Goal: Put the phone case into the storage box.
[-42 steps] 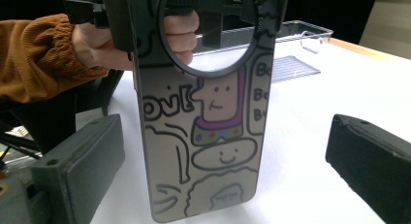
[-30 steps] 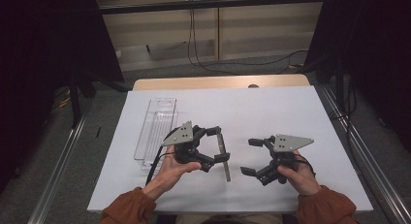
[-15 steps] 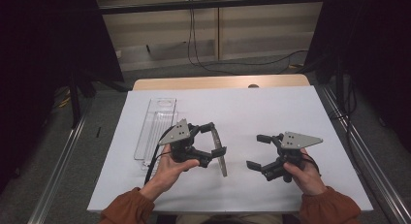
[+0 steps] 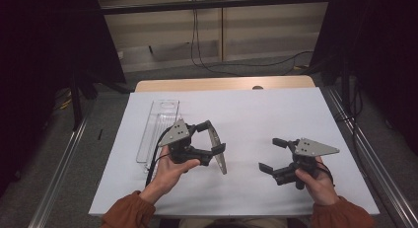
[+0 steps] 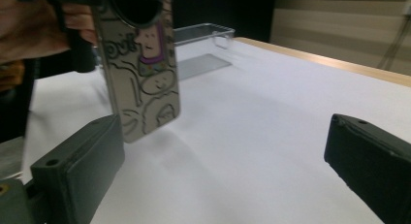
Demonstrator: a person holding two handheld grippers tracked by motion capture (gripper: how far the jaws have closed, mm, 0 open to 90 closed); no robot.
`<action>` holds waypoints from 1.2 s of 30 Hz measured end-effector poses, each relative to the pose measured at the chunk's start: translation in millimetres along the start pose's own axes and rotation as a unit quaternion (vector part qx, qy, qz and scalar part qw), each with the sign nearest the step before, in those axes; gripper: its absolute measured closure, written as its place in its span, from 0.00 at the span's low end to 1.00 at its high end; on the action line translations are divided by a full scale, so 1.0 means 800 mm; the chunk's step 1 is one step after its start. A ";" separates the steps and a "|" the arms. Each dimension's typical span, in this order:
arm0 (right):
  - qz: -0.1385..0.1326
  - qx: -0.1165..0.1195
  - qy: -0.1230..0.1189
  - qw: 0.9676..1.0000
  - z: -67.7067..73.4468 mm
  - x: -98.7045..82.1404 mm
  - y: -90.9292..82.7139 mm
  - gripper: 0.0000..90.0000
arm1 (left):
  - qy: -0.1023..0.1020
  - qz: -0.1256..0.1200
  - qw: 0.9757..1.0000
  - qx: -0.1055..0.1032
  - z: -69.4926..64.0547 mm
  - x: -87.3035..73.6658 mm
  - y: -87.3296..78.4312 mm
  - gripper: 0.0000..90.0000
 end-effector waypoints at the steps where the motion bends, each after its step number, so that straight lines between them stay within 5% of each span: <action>1: -0.001 -0.009 -0.002 1.000 -0.002 -0.002 -0.002 0.00 | -0.002 0.002 1.000 -0.004 0.000 0.000 -0.001 0.13; 12: -0.025 -0.086 0.017 0.996 -0.015 -0.014 -0.035 0.00 | -0.021 -0.002 0.999 0.028 0.016 0.005 -0.007 0.13; 23: -0.038 -0.121 0.020 0.992 -0.016 -0.019 -0.057 0.00 | -0.027 -0.005 0.998 0.049 0.029 0.008 -0.015 0.13; 36: -0.048 -0.189 0.022 0.981 -0.020 -0.025 -0.088 0.00 | -0.035 -0.006 0.997 0.075 0.046 0.016 -0.026 0.13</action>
Point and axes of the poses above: each handheld gripper's, and its own axes: y roughly forward along the jaws, x roughly out of its top, z roughly to its left, the point moved 8 cm from there along y, roughly forward along the jaws, and after that the axes turned 15 degrees about x, right-handed, at the moved point
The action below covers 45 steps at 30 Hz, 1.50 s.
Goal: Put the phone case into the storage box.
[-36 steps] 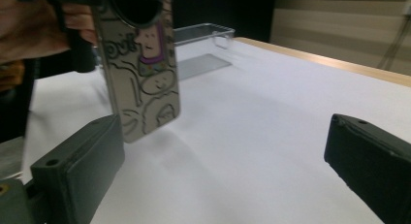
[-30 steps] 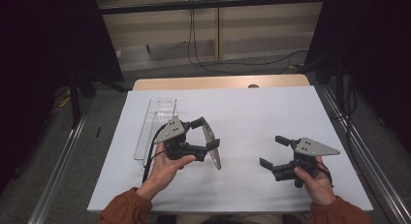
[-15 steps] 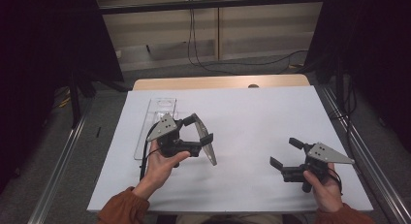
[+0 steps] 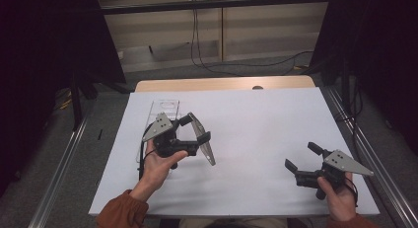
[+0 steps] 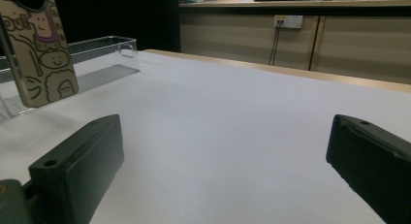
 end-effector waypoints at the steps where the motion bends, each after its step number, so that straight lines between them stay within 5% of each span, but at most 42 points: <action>1: 0.001 -0.004 -0.001 1.000 -0.001 -0.001 -0.002 0.00 | -0.009 -0.004 1.000 0.002 0.000 0.002 0.000 0.13; 9: 0.003 -0.026 -0.001 1.000 -0.010 -0.007 -0.009 0.00 | -0.010 -0.010 1.000 0.016 0.012 0.012 -0.005 0.13; 19: 0.005 -0.015 -0.001 1.000 -0.008 -0.007 -0.008 0.00 | -0.009 -0.010 0.999 0.043 0.036 0.029 -0.016 0.13; 25: 0.001 -0.012 0.000 1.000 -0.007 -0.006 -0.007 0.00 | -0.013 -0.020 0.997 0.075 0.057 0.046 -0.026 0.13; 45: -0.003 -0.009 0.003 1.000 -0.006 -0.005 -0.007 0.00 | -0.004 -0.042 0.992 0.122 0.106 0.080 -0.021 0.13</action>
Point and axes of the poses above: each handheld gripper's, and its own axes: y roughly forward along the jaws, x roughly out of its top, z roughly to its left, the point moved 8 cm from there along y, roughly forward along the jaws, and after that the axes turned 15 degrees about x, right-handed, at the moved point
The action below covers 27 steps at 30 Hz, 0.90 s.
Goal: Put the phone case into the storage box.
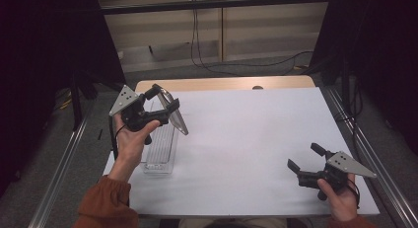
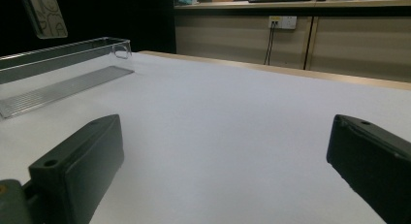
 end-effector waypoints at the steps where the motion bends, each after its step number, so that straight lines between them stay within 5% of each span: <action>1: 0.000 0.000 -0.001 1.000 0.000 0.000 0.000 0.00 | 0.003 0.000 1.000 0.000 0.003 0.000 0.002 0.13; 27: 0.000 0.001 0.002 1.000 -0.001 -0.001 0.000 0.00 | 0.008 0.012 0.999 0.048 0.058 -0.003 0.027 0.13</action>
Point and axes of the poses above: each handheld gripper's, and its own axes: y roughly forward along the jaws, x roughly out of its top, z roughly to its left, the point moved 8 cm from there along y, roughly forward along the jaws, and after that the axes turned 15 degrees about x, right-handed, at the moved point
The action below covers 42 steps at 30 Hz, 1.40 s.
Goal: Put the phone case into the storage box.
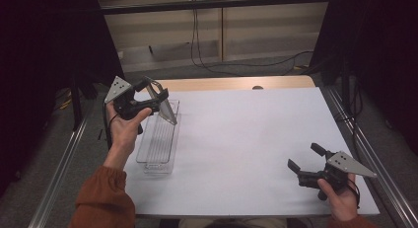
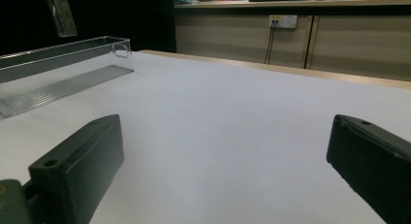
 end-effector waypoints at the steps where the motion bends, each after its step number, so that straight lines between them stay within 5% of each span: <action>1: 0.001 0.001 -0.003 1.000 0.000 0.000 0.000 0.00 | 0.000 0.001 1.000 0.003 0.002 0.000 0.001 0.13; 20: 0.006 0.004 -0.002 1.000 0.001 -0.002 0.000 0.00 | 0.000 0.017 0.999 0.031 0.026 -0.018 0.028 0.13; 31: 0.005 0.004 -0.001 1.000 0.001 -0.002 0.002 0.00 | 0.025 0.026 0.998 0.042 0.039 -0.033 0.044 0.13; 42: 0.006 0.005 -0.001 1.000 0.001 -0.003 0.002 0.00 | 0.015 0.038 0.998 0.044 0.040 -0.048 0.071 0.13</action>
Point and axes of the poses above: each handheld gripper's, and its own axes: y roughly forward along the jaws, x roughly out of its top, z roughly to its left, the point moved 8 cm from there along y, roughly forward along the jaws, and after that the axes turned 15 degrees about x, right-handed, at the moved point
